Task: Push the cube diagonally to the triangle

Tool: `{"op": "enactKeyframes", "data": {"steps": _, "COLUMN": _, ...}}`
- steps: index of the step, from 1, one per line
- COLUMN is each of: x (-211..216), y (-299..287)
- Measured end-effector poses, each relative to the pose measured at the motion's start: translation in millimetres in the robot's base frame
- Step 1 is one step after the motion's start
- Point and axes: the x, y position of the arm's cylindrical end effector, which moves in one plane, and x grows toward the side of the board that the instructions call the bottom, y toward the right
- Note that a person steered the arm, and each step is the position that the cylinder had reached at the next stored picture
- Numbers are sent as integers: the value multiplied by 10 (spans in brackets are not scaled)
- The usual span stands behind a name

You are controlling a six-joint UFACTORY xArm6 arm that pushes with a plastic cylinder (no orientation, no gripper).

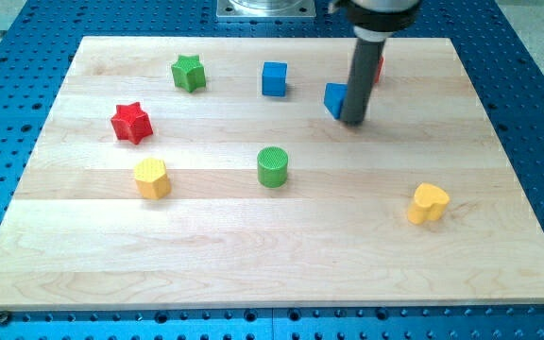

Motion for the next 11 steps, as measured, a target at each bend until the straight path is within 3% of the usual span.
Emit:
{"op": "enactKeyframes", "data": {"steps": 1, "x": 360, "y": -205}}
{"op": "enactKeyframes", "data": {"steps": 2, "x": 160, "y": -972}}
{"op": "enactKeyframes", "data": {"steps": 3, "x": -452, "y": -1113}}
{"op": "enactKeyframes", "data": {"steps": 5, "x": -945, "y": -594}}
{"op": "enactKeyframes", "data": {"steps": 7, "x": -1266, "y": -636}}
{"op": "enactKeyframes", "data": {"steps": 9, "x": -546, "y": -920}}
{"op": "enactKeyframes", "data": {"steps": 11, "x": -484, "y": -3002}}
